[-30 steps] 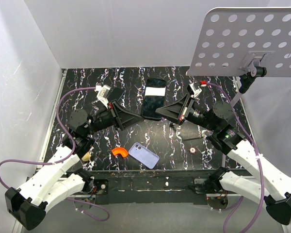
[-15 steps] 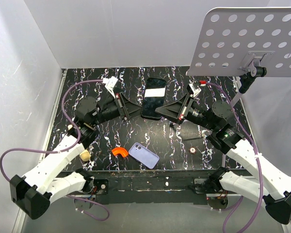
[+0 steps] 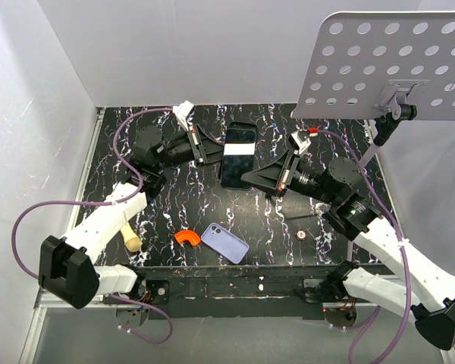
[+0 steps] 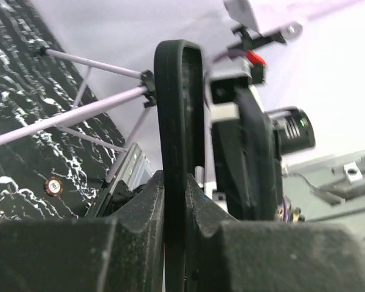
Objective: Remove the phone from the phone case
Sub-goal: Remove the phone case from the phone, then place the phone case at the center of the board.
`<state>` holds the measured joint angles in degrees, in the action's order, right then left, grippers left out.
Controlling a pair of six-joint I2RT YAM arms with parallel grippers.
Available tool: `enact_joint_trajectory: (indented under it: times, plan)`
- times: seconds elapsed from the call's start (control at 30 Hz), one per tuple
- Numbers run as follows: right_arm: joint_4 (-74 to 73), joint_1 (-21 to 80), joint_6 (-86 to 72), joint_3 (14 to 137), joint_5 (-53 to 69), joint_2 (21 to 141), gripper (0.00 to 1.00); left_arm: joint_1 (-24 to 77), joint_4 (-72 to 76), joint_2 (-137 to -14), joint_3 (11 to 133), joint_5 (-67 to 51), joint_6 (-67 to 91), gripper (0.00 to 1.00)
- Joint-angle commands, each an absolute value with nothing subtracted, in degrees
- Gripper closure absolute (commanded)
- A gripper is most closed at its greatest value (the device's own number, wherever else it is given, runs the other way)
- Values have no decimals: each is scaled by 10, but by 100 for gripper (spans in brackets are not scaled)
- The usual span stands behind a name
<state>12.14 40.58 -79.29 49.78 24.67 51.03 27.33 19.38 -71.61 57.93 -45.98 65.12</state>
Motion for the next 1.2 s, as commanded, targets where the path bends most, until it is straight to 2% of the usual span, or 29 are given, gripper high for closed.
enact_joint_trajectory:
  times: [0.0, 0.07, 0.13, 0.23, 0.33, 0.43, 0.6, 0.83, 0.93, 1.17]
  plan:
    - [154, 412, -774, 501, 285, 490, 99, 241, 137, -684, 570, -382, 686, 100]
    - [148, 413, -772, 498, 283, 486, 99, 237, 65, -627, 528, -268, 686, 100]
    - [146, 414, -770, 497, 282, 481, 99, 236, 56, -585, 487, -185, 692, 100]
    - [141, 414, -766, 503, 281, 475, 99, 237, 3, -549, 465, -112, 711, 100]
    - [131, 413, -757, 511, 281, 472, 99, 248, -12, -538, 419, -95, 781, 100]
    - [131, 414, -753, 512, 278, 469, 99, 328, -4, -532, 364, -12, 848, 100]
    - [134, 414, -754, 508, 277, 467, 99, 478, 15, -580, 325, 140, 949, 100]
    - [120, 414, -753, 503, 269, 449, 99, 576, -32, -665, 336, 228, 1018, 100]
    - [114, 415, -751, 498, 263, 437, 99, 602, -30, -692, 316, 248, 1077, 100]
    - [110, 414, -754, 487, 262, 426, 99, 603, 52, -801, 335, 269, 1092, 100]
